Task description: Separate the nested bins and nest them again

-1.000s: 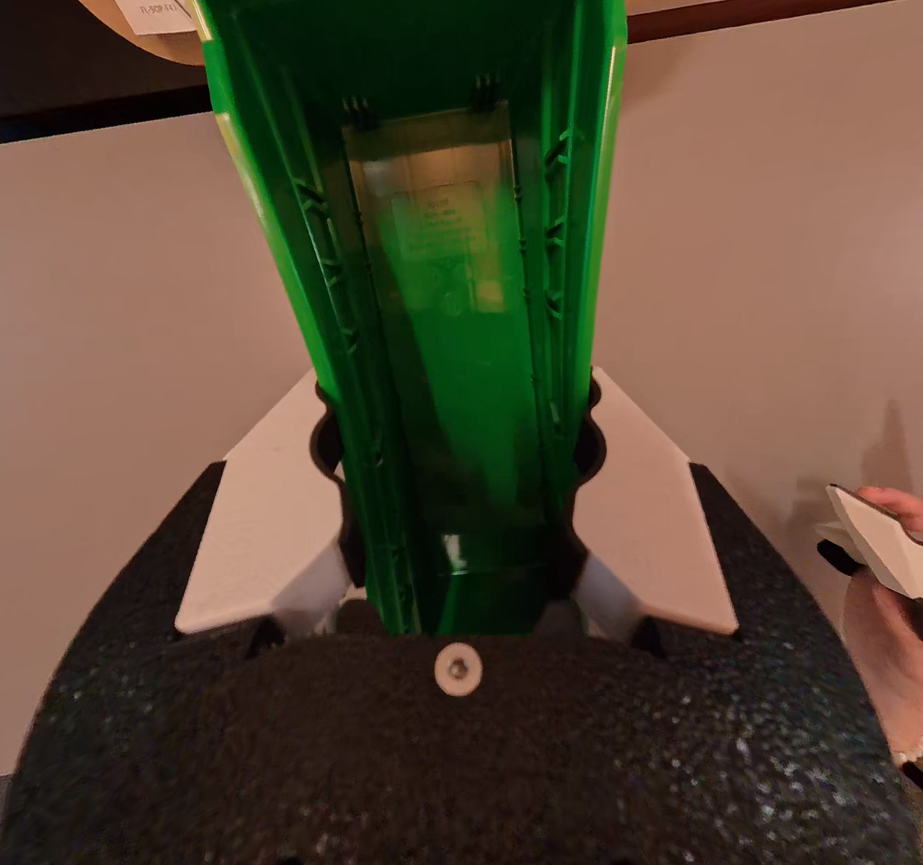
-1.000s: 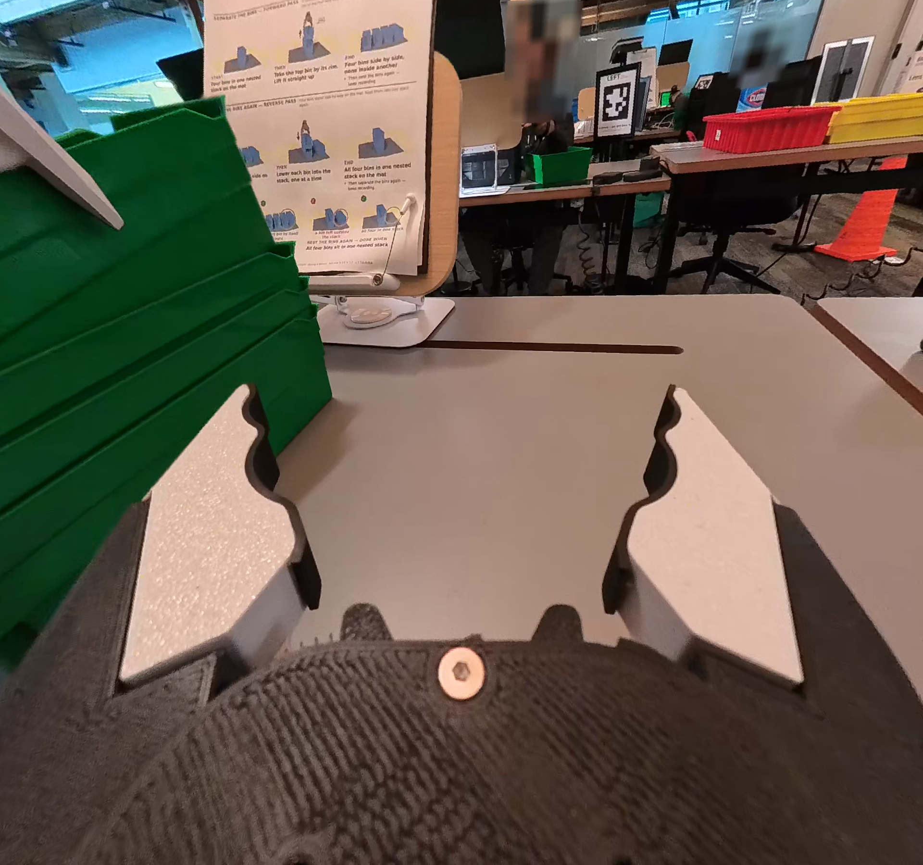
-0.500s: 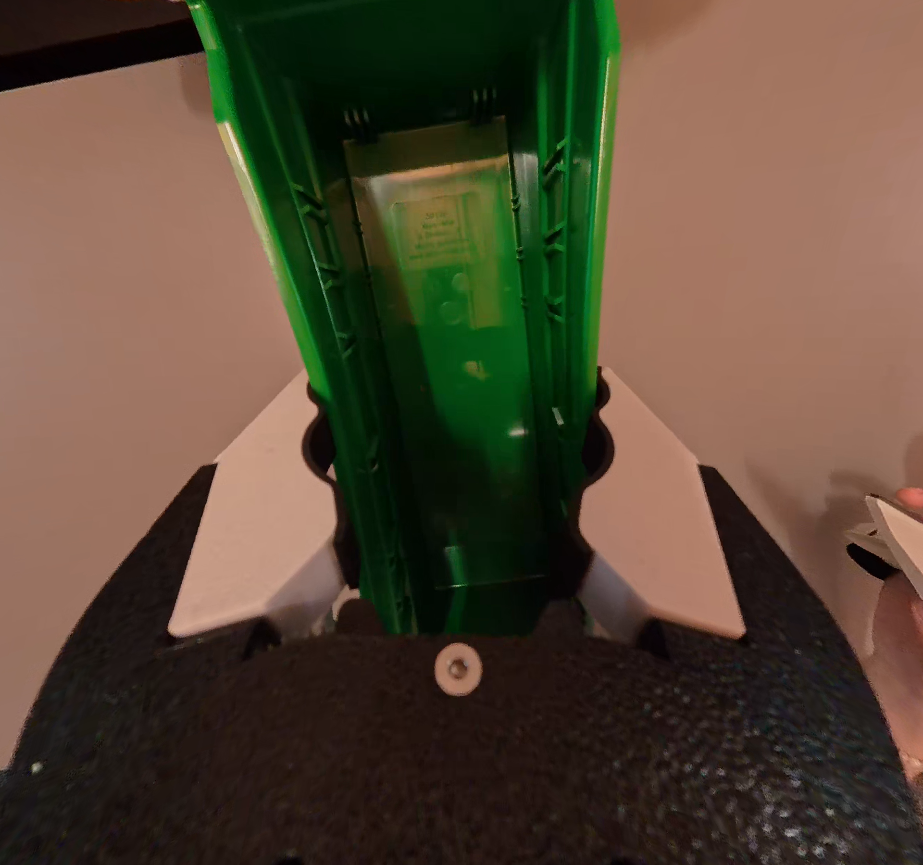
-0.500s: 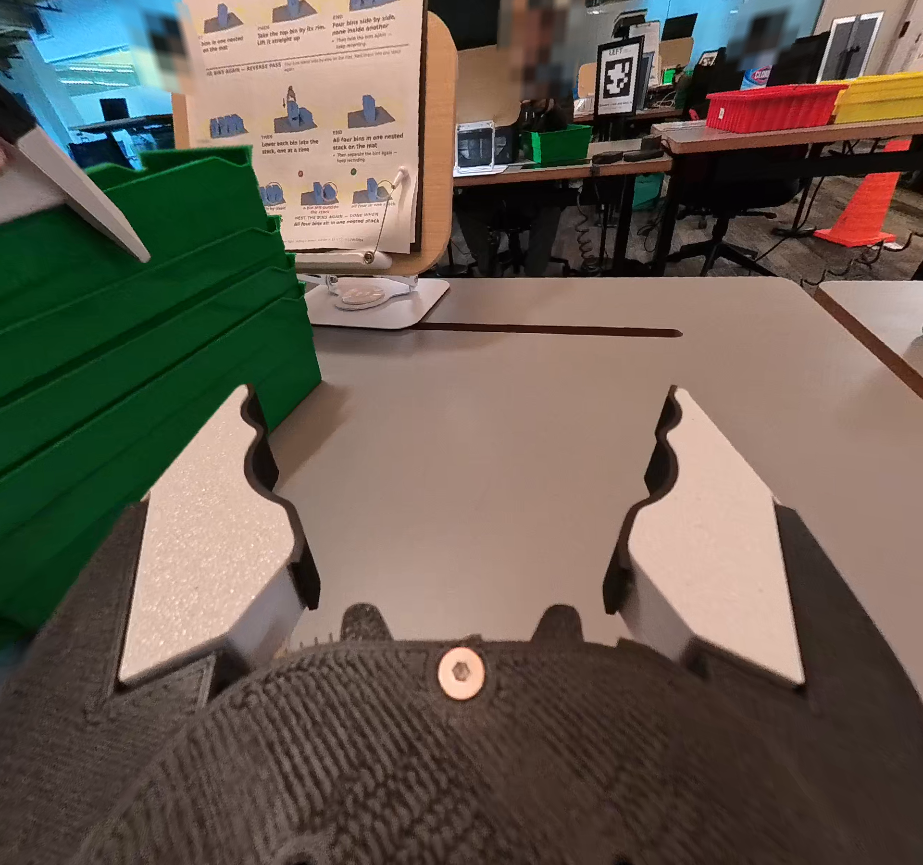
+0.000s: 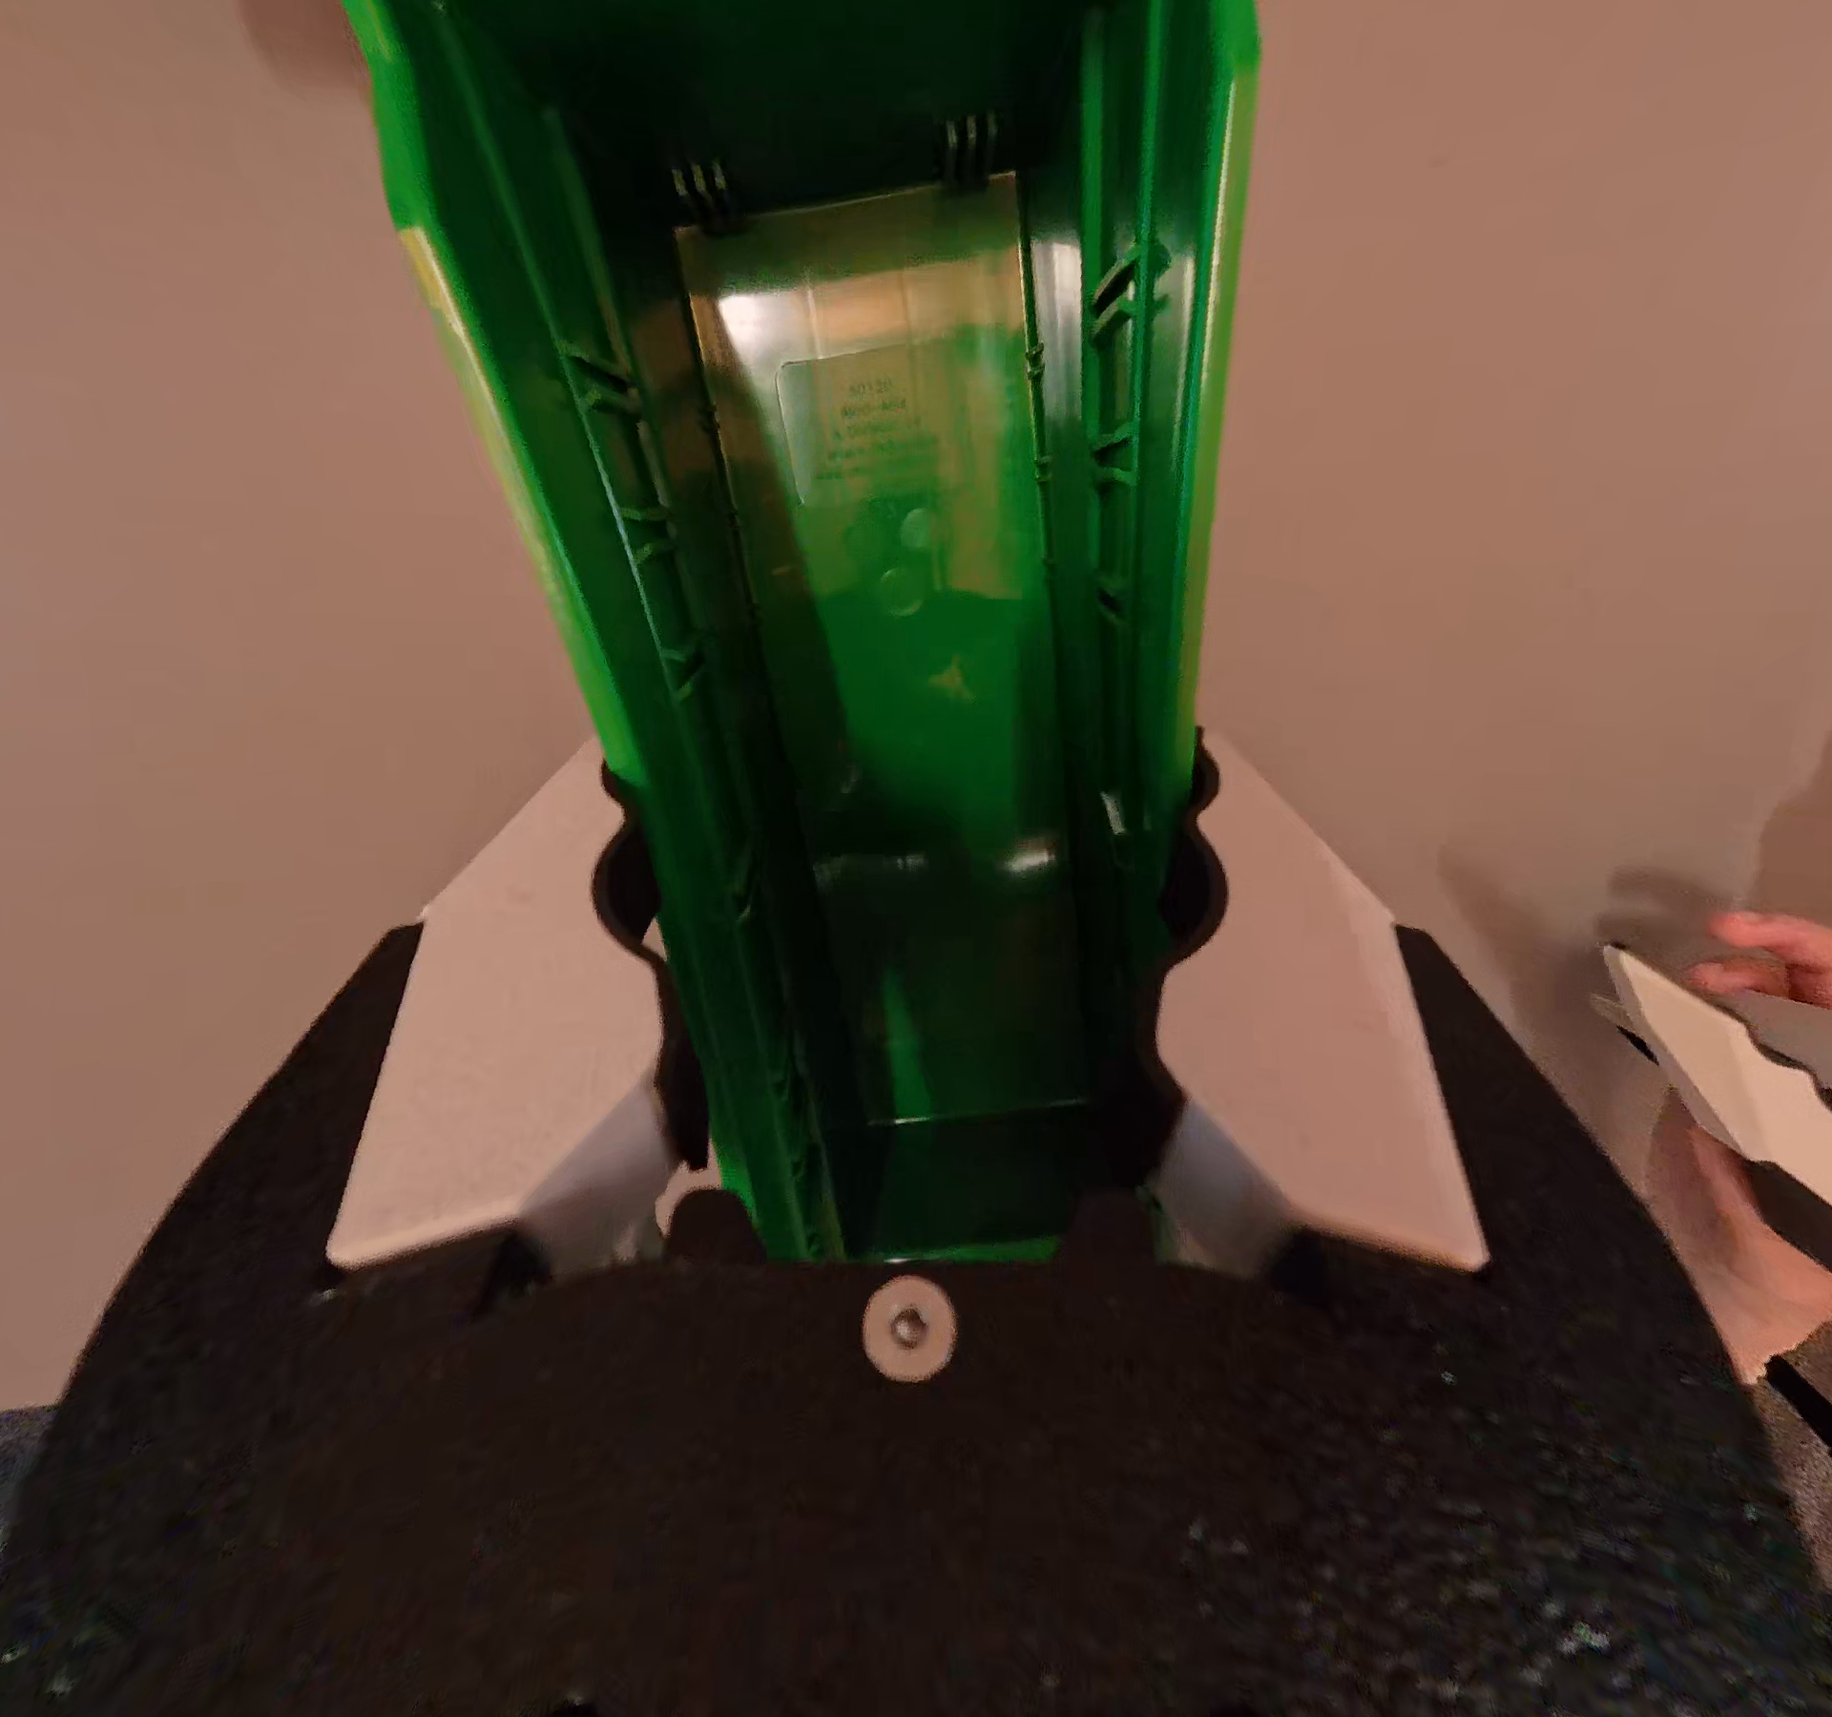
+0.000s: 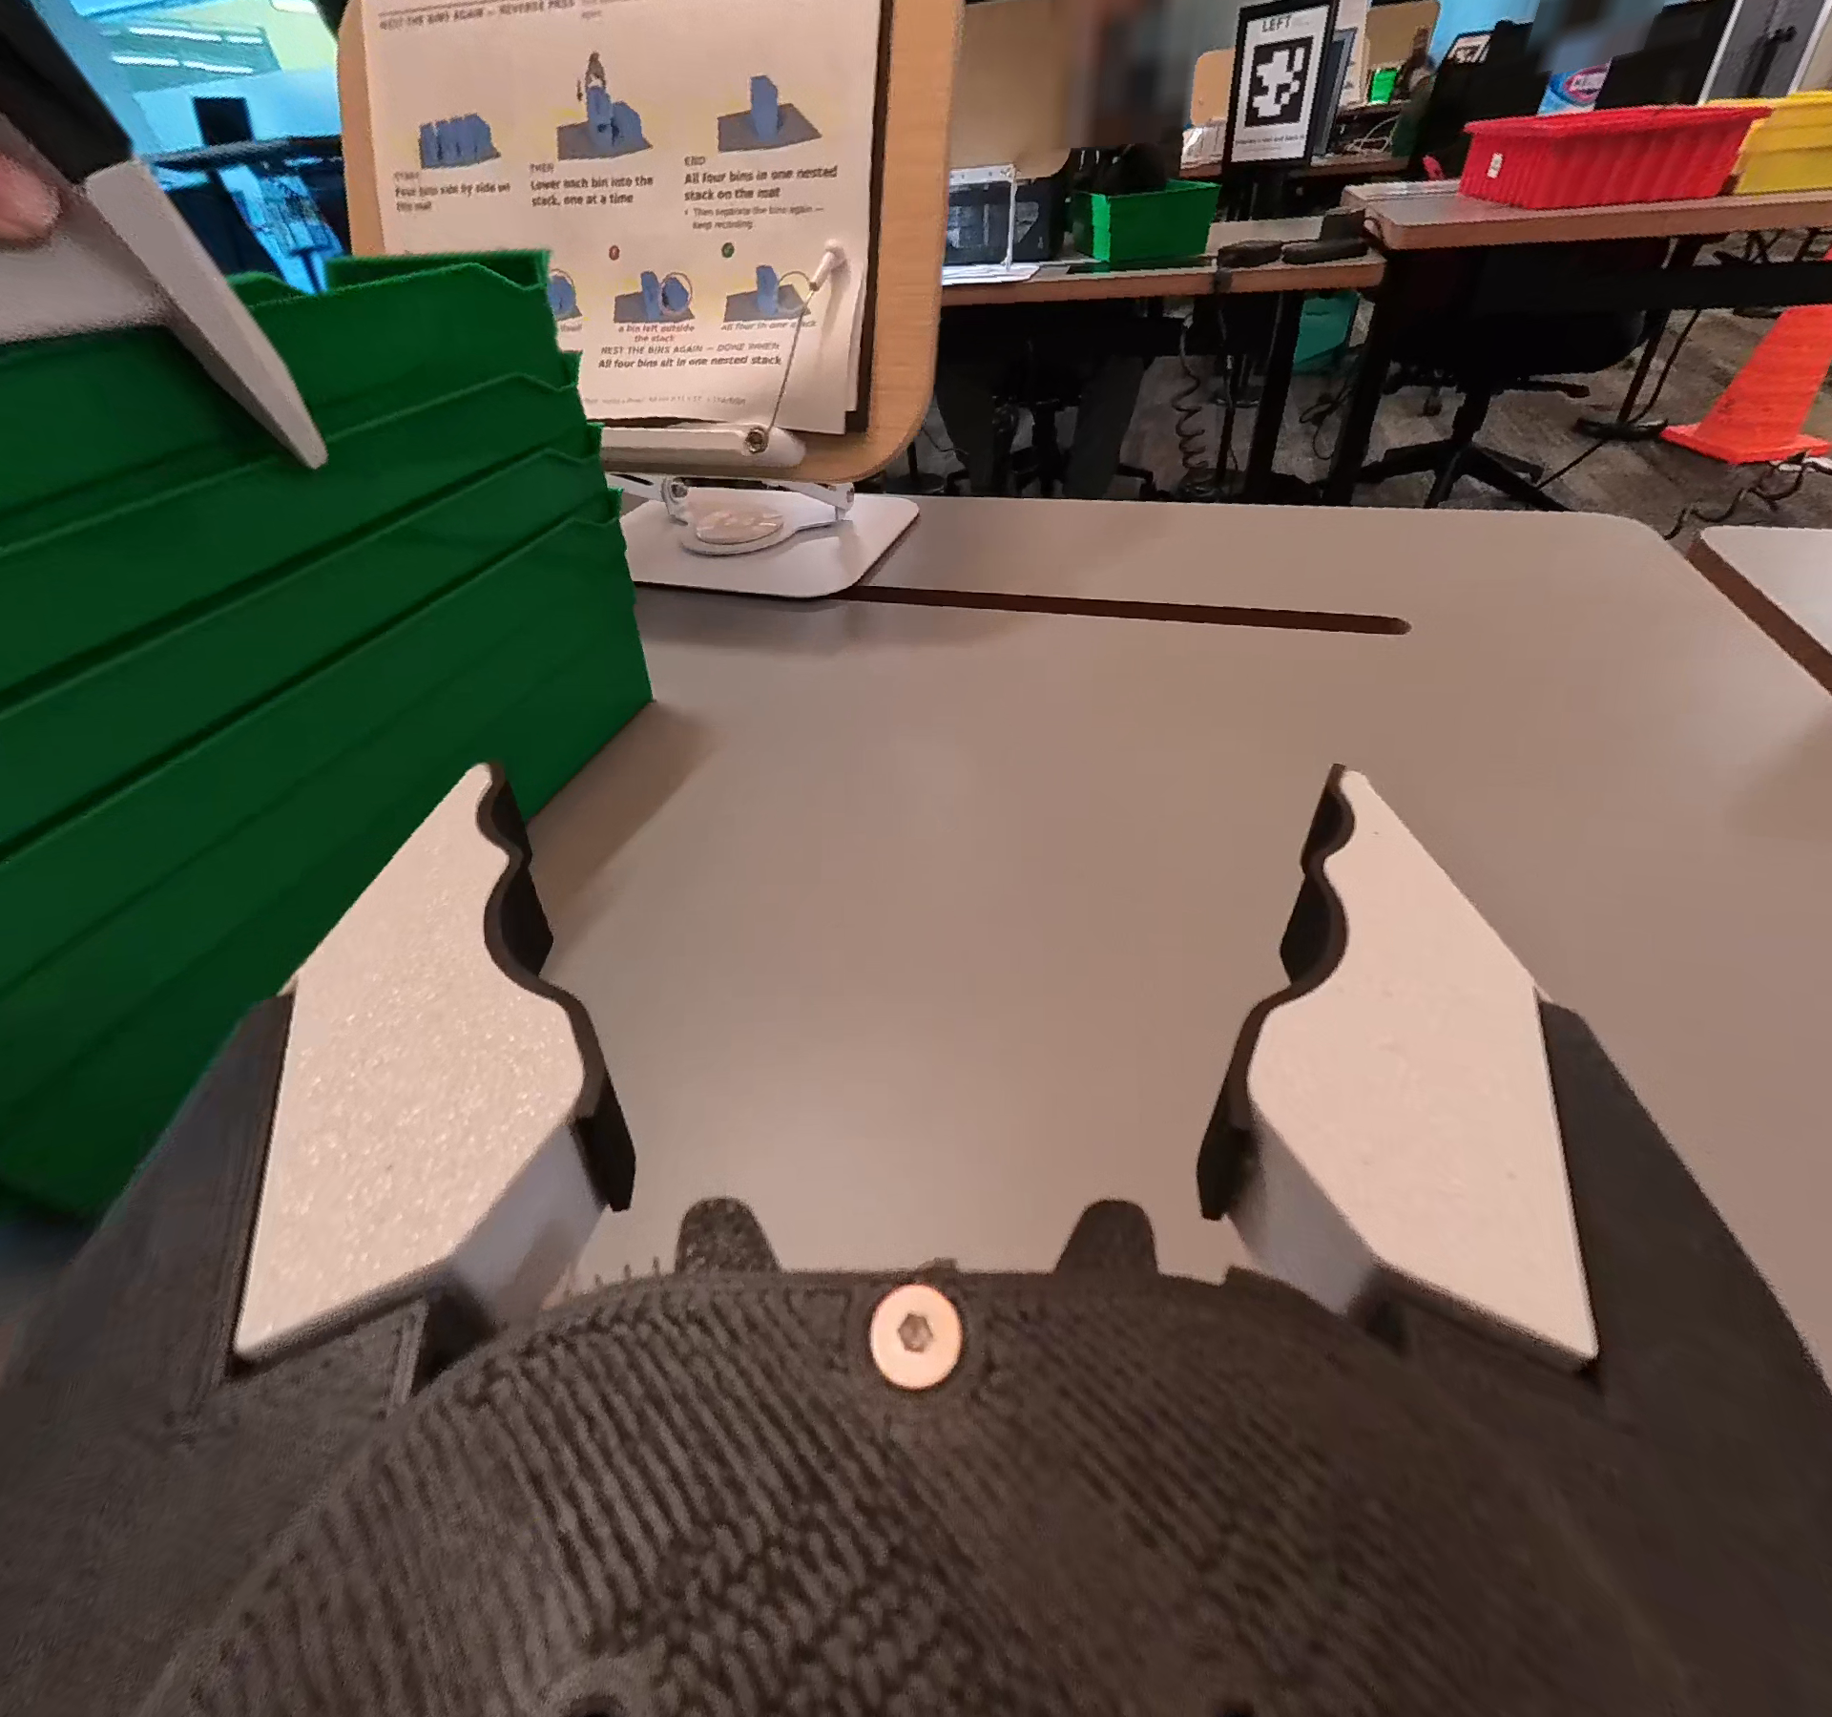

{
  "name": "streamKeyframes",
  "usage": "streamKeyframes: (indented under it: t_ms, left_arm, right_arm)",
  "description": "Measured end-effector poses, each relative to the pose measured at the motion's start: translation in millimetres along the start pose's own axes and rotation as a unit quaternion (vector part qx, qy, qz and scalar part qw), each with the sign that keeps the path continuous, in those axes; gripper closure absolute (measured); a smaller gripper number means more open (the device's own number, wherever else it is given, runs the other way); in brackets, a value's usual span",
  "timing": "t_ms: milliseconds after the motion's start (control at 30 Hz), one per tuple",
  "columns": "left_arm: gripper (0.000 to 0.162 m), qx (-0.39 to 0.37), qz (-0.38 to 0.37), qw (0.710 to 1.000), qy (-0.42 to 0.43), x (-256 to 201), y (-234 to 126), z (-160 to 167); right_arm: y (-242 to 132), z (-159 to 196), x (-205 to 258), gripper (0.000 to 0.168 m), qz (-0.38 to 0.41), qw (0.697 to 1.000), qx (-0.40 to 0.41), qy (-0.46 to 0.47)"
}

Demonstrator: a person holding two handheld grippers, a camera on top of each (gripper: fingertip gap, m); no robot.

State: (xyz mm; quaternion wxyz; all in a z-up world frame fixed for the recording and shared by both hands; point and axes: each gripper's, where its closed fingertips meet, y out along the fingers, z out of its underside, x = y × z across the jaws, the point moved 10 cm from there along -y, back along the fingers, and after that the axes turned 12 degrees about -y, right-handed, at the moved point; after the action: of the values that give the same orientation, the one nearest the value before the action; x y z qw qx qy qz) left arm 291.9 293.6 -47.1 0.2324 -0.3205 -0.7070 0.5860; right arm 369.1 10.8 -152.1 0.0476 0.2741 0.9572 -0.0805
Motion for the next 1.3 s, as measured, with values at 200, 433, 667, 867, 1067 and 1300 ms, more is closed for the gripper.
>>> streamKeyframes:
  t_ms: [200,433,667,867,1067,1300]
  left_arm:
    - [0.050,-0.005,0.010,1.000,0.003,3,4,0]
    - [0.034,-0.044,0.003,0.998,0.042,2,0,0]
    - [0.040,-0.226,-0.019,0.970,0.088,11,-81,-8]
    - [0.041,-0.436,0.097,0.890,0.090,56,-129,44]
    - [0.051,-0.562,0.169,0.801,0.114,117,-71,161]
    - [0.036,-0.542,0.246,0.799,0.087,122,18,265]
  right_arm:
    - [1,-2,8,0.017,-0.002,1.000,0.010,-0.018]
    - [-2,-4,3,0.016,0.007,1.000,0.016,-0.021]
    - [-1,1,0,0.016,0.016,0.999,0.033,-0.012]
    - [0,1,4,0.014,0.050,0.997,0.058,-0.023]
    - [-2,-8,22,0.011,0.091,0.994,0.051,-0.040]
    - [-1,-11,52,0.011,0.080,0.993,0.076,-0.052]
